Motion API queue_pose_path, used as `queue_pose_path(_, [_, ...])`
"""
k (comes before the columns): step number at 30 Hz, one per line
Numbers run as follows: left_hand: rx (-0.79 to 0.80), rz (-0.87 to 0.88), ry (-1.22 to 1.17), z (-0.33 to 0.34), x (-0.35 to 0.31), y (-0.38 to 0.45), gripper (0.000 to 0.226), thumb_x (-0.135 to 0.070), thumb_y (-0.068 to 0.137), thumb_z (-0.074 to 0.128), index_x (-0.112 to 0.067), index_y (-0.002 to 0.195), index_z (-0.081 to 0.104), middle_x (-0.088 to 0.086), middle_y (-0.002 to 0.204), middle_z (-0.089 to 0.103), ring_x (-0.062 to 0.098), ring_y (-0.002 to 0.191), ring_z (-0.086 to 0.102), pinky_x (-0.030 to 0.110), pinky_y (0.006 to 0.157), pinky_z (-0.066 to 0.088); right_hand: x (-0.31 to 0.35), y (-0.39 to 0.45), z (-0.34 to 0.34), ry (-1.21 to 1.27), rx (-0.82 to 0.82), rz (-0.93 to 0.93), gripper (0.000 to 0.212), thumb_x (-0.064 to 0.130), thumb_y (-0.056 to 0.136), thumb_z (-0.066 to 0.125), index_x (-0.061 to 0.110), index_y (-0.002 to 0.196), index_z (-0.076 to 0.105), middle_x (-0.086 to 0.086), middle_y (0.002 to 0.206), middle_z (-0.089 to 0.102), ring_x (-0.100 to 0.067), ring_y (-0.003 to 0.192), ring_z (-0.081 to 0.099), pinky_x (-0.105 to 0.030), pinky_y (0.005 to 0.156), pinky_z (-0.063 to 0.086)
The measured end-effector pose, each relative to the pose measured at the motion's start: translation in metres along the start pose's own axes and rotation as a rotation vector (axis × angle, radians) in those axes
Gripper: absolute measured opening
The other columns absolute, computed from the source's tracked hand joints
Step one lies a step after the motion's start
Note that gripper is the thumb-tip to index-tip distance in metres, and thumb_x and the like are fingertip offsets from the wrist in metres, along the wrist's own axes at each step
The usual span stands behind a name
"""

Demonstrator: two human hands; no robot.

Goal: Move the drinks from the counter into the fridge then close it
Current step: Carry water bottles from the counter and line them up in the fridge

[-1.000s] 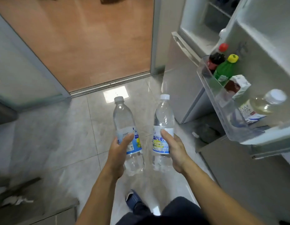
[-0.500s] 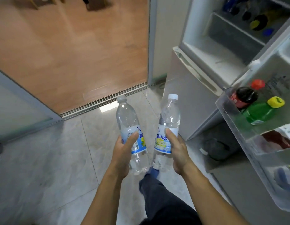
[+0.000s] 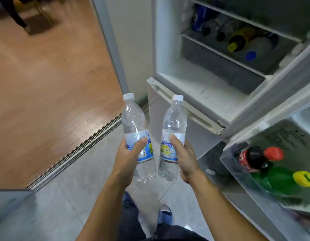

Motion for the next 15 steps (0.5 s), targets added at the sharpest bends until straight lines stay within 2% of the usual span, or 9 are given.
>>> queue_pose_path(2, [0.065,-0.001,0.021,0.014,-0.011,0.035,0.027,-0.02,0.089,0.07,-0.017,0.115,0.063,0.007,0.099,0.077,0.027,0.089,0.075,0.041,0.076,0.062,0.011,0.02,-0.006,0.032,-0.083,-0.011,0.023,0.046,0.077,0.069,0.028,0.09,0.077,-0.002,0.087,0.079,-0.015,0.075,0.076,-0.024,0.057,0.057])
queue_pose_path(5, [0.189,0.009,0.047,0.038,-0.036,0.085,0.032,-0.027,0.082,0.075,-0.021,0.112,0.065,0.003,0.097,0.077,0.023,0.087,0.075,0.038,0.073,0.061,0.035,0.046,-0.009,0.064,-0.198,-0.055,0.039,0.054,0.074,0.069,0.026,0.101,0.073,-0.002,0.094,0.079,-0.017,0.083,0.076,-0.022,0.061,0.057])
queue_pose_path(9, [0.39,0.036,0.085,0.074,-0.089,0.139,0.044,-0.038,0.071,0.078,-0.025,0.111,0.065,-0.001,0.095,0.077,0.018,0.084,0.075,0.029,0.064,0.059,0.084,0.074,-0.002,0.131,-0.374,-0.178,0.031,0.047,0.076,0.076,0.024,0.098,0.073,-0.003,0.092,0.079,-0.018,0.081,0.076,-0.022,0.061,0.057])
queue_pose_path(11, [0.476,0.06,0.089,0.09,-0.121,0.16,0.041,-0.037,0.076,0.081,-0.027,0.112,0.065,-0.003,0.095,0.077,0.015,0.083,0.075,0.026,0.064,0.058,0.11,0.084,0.006,0.167,-0.451,-0.245,0.035,0.047,0.075,0.073,0.021,0.1,0.072,-0.005,0.092,0.079,-0.02,0.082,0.076,-0.024,0.061,0.058])
queue_pose_path(13, [0.567,0.086,0.078,0.107,-0.154,0.173,0.051,-0.05,0.07,0.078,-0.029,0.115,0.065,-0.004,0.1,0.077,0.014,0.088,0.075,0.025,0.066,0.057,0.134,0.091,0.013,0.213,-0.503,-0.305,0.039,0.045,0.074,0.078,0.02,0.104,0.071,-0.006,0.093,0.078,-0.02,0.081,0.075,-0.028,0.062,0.059])
queue_pose_path(15, [0.647,0.095,0.056,0.123,-0.182,0.183,0.061,-0.055,0.065,0.079,-0.029,0.118,0.066,0.0,0.109,0.075,0.017,0.095,0.074,0.027,0.07,0.058,0.156,0.098,0.018,0.223,-0.537,-0.356,0.041,0.041,0.075,0.074,0.019,0.109,0.069,-0.008,0.096,0.078,-0.024,0.085,0.074,-0.04,0.072,0.062])
Point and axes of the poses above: each hand's wrist, its own y-axis towards the middle knuckle, its own z-axis out of the palm, x = y × z, the point moved 8 cm from there along y, towards the middle knuckle
